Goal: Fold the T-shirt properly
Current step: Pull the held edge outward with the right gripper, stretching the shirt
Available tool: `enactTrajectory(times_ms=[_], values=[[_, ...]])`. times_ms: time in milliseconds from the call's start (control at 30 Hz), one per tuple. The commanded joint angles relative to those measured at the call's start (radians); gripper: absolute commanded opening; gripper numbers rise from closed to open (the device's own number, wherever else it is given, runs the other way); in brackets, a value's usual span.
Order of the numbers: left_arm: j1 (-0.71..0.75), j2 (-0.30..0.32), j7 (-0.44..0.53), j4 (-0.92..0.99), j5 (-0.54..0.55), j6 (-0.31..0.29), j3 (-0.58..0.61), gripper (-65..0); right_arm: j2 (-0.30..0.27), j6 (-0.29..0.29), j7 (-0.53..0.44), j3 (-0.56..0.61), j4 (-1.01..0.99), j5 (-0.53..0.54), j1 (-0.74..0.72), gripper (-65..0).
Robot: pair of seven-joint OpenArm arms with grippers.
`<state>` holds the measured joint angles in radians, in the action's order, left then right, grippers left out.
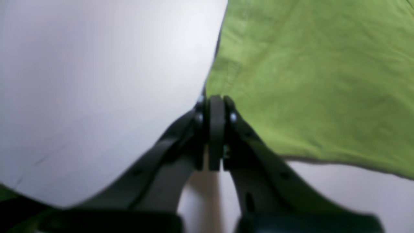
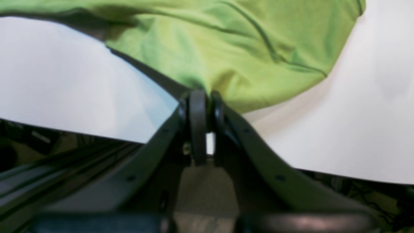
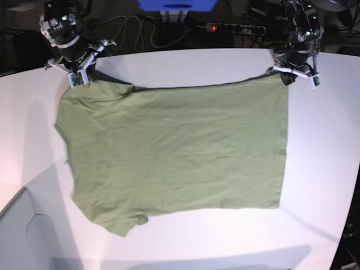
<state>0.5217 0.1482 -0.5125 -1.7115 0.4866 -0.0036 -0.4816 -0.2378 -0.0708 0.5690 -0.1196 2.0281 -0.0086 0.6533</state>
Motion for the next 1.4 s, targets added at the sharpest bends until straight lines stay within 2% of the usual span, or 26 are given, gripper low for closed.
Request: enactTrajectory(times_ms=[0,267,433,700,1033,1100,1233,1367], values=[[0.005,0.009,0.019,-0.035,0.004,0.001,-0.018,-65.0,-0.008,-0.008,-0.024,-0.005,0.021,-0.001,0.001,-64.9],[-0.002,0.009,0.018,-0.095,0.001,0.001,-0.021,-65.0,-0.010,-0.008,-0.014,-0.005,0.019,-0.001,-0.060,-64.9],[-0.048,0.011,0.018,-0.089,-0.006,0.001,-0.019,-65.0,-0.010,-0.008,0.069,-0.002,0.015,-0.001,-0.148,-64.9],[-0.114,0.011,0.018,-0.092,-0.006,0.001,-0.019,-65.0,-0.010,-0.008,0.144,0.001,0.012,-0.001,-0.283,-64.9],[-0.173,0.012,0.018,-0.084,-0.007,0.001,-0.021,-65.0,-0.010,-0.010,0.147,0.005,-0.010,-0.001,-0.395,-64.9],[-0.180,0.012,0.018,-0.084,-0.007,0.001,-0.021,-65.0,-0.010,-0.028,0.147,0.025,-0.028,0.000,-0.415,-64.9],[-0.199,0.012,0.016,-0.084,-0.007,0.001,-0.019,-65.0,-0.007,-0.105,0.147,0.039,-0.070,-0.001,-0.453,-64.9],[-0.209,0.012,0.016,-0.083,-0.007,0.001,-0.018,-65.0,-0.008,-0.126,0.147,0.050,-0.102,-0.001,-0.493,-64.9]])
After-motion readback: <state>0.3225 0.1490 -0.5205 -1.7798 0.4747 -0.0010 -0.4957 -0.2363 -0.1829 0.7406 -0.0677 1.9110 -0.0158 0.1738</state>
